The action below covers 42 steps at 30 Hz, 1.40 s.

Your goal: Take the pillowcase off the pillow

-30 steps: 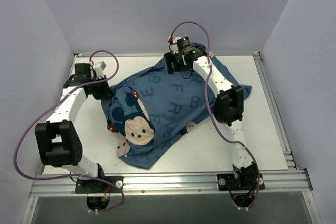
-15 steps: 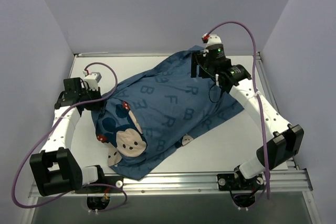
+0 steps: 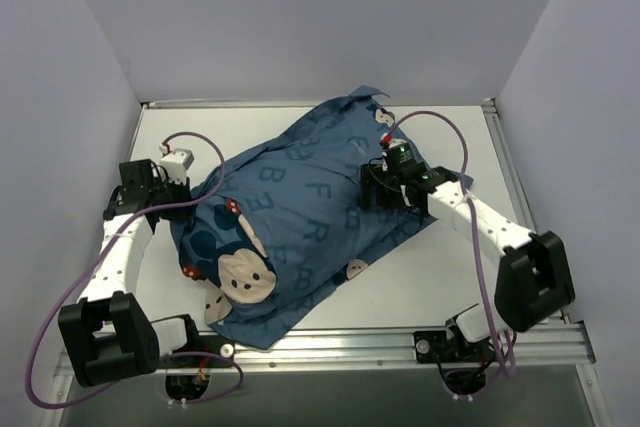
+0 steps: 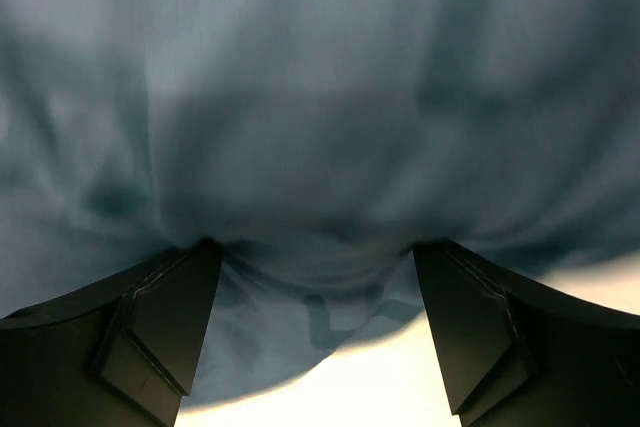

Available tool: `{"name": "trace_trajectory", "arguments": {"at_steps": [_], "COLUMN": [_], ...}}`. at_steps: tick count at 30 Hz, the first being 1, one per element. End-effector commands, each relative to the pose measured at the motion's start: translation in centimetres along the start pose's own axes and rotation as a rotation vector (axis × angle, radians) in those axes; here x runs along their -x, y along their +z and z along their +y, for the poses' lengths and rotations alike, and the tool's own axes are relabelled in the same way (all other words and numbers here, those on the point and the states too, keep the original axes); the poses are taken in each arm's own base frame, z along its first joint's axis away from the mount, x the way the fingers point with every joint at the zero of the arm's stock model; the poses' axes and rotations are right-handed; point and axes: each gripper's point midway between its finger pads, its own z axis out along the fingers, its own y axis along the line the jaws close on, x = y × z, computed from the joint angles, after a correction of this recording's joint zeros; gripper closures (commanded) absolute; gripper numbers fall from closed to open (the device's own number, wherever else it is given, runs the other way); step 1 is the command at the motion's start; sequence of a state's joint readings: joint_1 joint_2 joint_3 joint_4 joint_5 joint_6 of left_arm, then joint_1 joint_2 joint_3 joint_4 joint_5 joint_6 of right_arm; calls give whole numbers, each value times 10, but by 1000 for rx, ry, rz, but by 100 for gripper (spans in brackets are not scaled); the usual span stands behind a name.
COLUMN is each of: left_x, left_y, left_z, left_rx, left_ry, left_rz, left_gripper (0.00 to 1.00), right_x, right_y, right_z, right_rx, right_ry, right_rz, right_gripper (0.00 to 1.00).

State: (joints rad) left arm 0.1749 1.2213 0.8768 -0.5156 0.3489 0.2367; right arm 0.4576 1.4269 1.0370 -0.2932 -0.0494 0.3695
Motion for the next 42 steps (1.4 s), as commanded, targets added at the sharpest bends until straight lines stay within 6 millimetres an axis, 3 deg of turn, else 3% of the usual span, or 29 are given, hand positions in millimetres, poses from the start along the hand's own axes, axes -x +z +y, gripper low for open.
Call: {"name": "trace_trajectory", "arguments": {"at_steps": [1,3,4,5,7,8,9,10,11,12,15,16,18,19,21,22,24,25,26,27,28,29,30,31,32,34,35,37,42], "left_x": [11,2,-11,-14,-15,-22,-22,-24,-21,-18,-13,-16,-3,2,15,28,43,56,62,69,86,94,100,119,124,140,139,140,125], "left_y": [-5,-9,-13,-17,-27,-39,-45,-55,-67,-77,-112,-122,-138,-141,-140,-136,-127,-121,-113,-108,-108,-94,-91,-96,-83,-84,-70,-59,-19], "left_z": [0,-15,-25,-41,-60,-75,-87,-95,-104,-115,-144,-155,-164,-166,-166,-164,-159,-154,-155,-155,-155,-148,-159,-163,-163,-185,-190,-206,-228], "left_rx": [-27,-117,-186,-277,-374,-432,-468,-497,-516,-558,-653,-699,-725,-726,-705,-671,-631,-582,-577,-557,-526,-466,-470,-451,-429,-460,-474,-492,-531], "left_ry": [124,166,222,248,363,380,420,454,491,518,621,658,677,656,624,580,535,505,499,495,500,497,525,544,549,606,618,671,730], "left_rz": [-53,-9,40,40,49,70,71,75,45,13,-78,-87,-150,-158,-180,-200,-210,-229,-218,-214,-244,-210,-207,-237,-207,-231,-202,-190,-100], "left_gripper": [83,60,29,9,6,6,6,6,6,6,6,6,6,6,6,6,6,6,6,5,8,16,25,33,38,35,29,27,34], "right_x": [30,62,63,119,159,167,222,228,246,279,296,294,285,263,240,214,187,177,147,134,127,103,92,88,77,61,55,46,29], "right_y": [23,44,70,60,65,86,63,76,67,43,19,5,-5,-10,-14,-15,-18,-34,-23,-27,-44,-42,-48,-65,-72,-84,-87,-90,-75], "right_z": [32,34,29,47,63,69,89,93,100,109,105,100,92,83,73,64,56,61,57,60,67,76,84,91,103,107,109,113,130], "right_rx": [159,127,85,117,157,181,232,235,245,268,232,216,193,173,159,151,145,179,175,185,206,204,208,227,244,256,254,276,309], "right_ry": [79,44,28,19,24,35,42,59,64,68,61,41,22,12,-14,-17,-12,-14,-14,-12,-20,-48,-53,-54,-74,-37,-27,23,32], "right_rz": [-70,-94,-52,-152,-183,-159,-280,-267,-310,-396,-455,-473,-480,-448,-423,-390,-351,-358,-296,-281,-304,-273,-269,-297,-295,-295,-299,-314,-279], "right_gripper": [20,21,21,22,24,25,26,26,26,26,25,25,25,25,25,25,25,25,26,27,27,27,27,27,27,27,27,28,32]}}
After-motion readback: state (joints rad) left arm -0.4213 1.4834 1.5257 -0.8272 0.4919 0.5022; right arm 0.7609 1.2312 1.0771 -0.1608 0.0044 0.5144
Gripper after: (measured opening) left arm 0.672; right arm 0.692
